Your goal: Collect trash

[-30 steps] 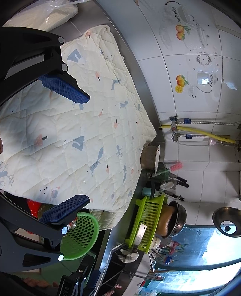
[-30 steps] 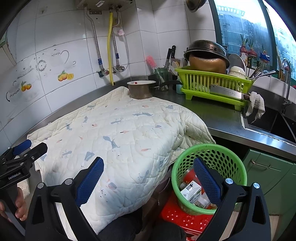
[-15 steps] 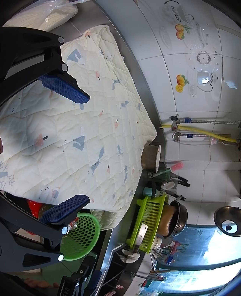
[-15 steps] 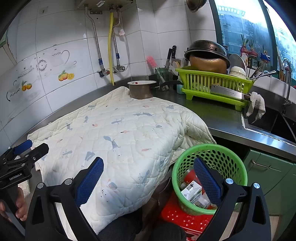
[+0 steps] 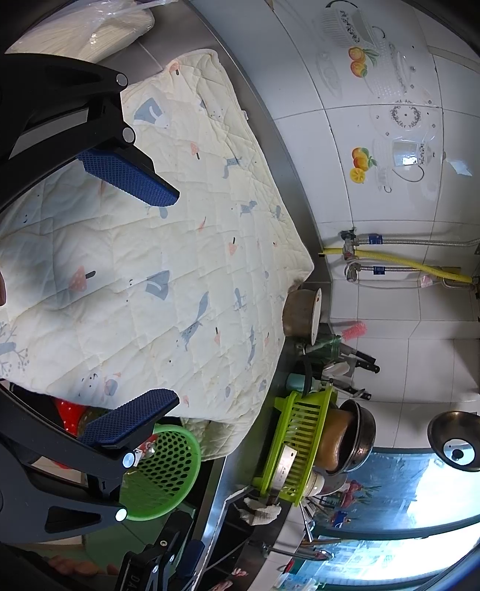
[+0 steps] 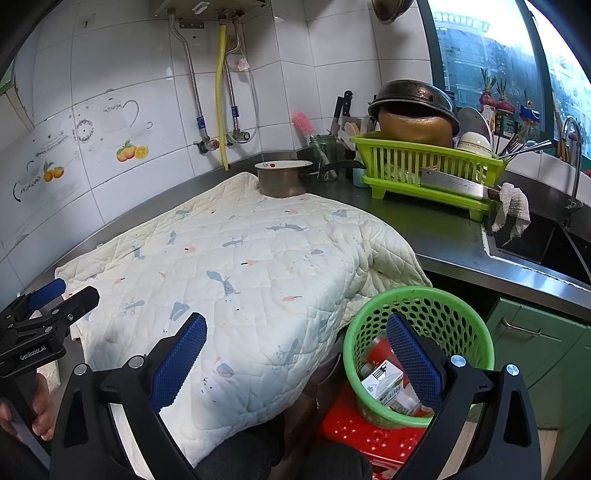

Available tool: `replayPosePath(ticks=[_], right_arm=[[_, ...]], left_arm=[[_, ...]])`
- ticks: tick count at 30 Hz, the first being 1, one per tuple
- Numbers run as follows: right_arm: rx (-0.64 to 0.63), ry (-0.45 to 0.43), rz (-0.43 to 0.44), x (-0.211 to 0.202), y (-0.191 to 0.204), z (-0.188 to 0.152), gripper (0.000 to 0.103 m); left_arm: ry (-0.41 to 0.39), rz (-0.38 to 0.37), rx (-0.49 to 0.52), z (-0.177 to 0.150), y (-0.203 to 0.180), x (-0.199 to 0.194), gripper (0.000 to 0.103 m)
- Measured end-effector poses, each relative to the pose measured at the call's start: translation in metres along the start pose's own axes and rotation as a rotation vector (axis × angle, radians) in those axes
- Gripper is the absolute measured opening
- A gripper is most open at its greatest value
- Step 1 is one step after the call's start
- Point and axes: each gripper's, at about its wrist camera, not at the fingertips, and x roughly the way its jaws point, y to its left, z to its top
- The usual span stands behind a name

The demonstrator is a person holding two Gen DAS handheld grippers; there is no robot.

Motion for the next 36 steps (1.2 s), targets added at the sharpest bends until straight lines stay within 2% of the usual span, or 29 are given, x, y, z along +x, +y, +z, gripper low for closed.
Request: replayPosePath(ticks=[36], right_arm=[[0.001,0.001,0.005,0.0009,0.0041,-0.0006,0.095]], left_arm=[[-0.007,-0.004,0.009,-0.0012,-0.0005,0.0026,0.098]])
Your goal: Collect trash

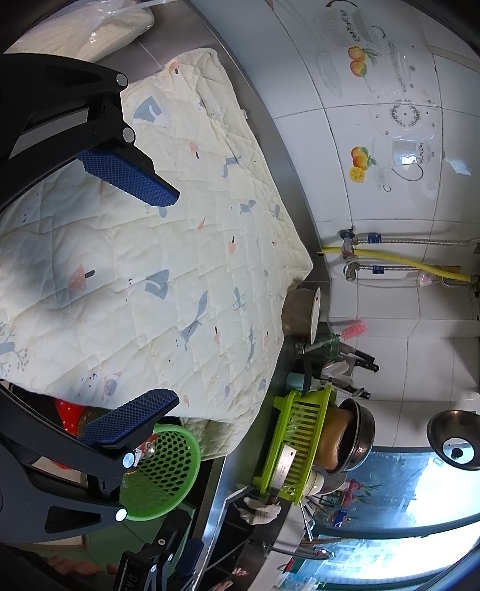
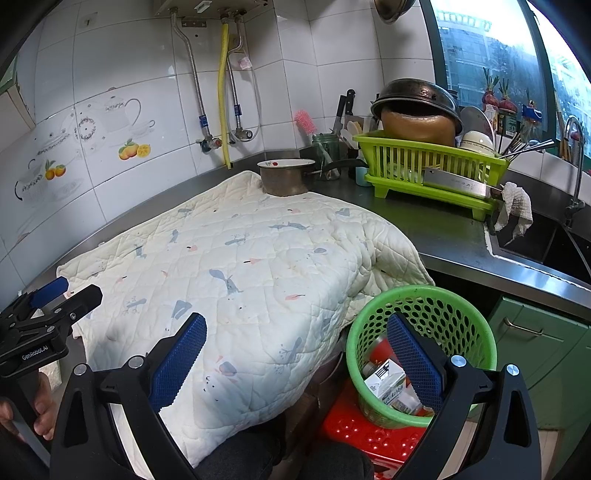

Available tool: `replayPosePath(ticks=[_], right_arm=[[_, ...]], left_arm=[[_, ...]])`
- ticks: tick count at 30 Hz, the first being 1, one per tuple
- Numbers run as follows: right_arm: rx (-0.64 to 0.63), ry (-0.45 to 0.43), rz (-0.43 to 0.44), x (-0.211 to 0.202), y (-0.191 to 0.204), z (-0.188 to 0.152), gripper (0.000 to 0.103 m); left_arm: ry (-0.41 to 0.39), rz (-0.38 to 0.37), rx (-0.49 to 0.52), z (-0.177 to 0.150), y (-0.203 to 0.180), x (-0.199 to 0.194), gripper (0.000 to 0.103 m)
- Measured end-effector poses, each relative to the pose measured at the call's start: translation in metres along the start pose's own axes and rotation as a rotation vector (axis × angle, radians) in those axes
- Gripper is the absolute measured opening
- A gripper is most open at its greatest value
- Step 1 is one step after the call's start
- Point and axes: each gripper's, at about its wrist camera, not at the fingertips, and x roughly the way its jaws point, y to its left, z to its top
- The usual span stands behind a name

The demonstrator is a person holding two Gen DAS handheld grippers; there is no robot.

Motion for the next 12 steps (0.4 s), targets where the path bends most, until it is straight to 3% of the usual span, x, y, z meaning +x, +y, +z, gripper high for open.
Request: replayPosePath(ticks=[12], right_arm=[[0.001,0.000,0.002,0.0002,-0.0003,-0.0006,0.095]], left_arm=[[0.003,-0.006,-0.002,0.0020,0.0027,0.0000,0.098]])
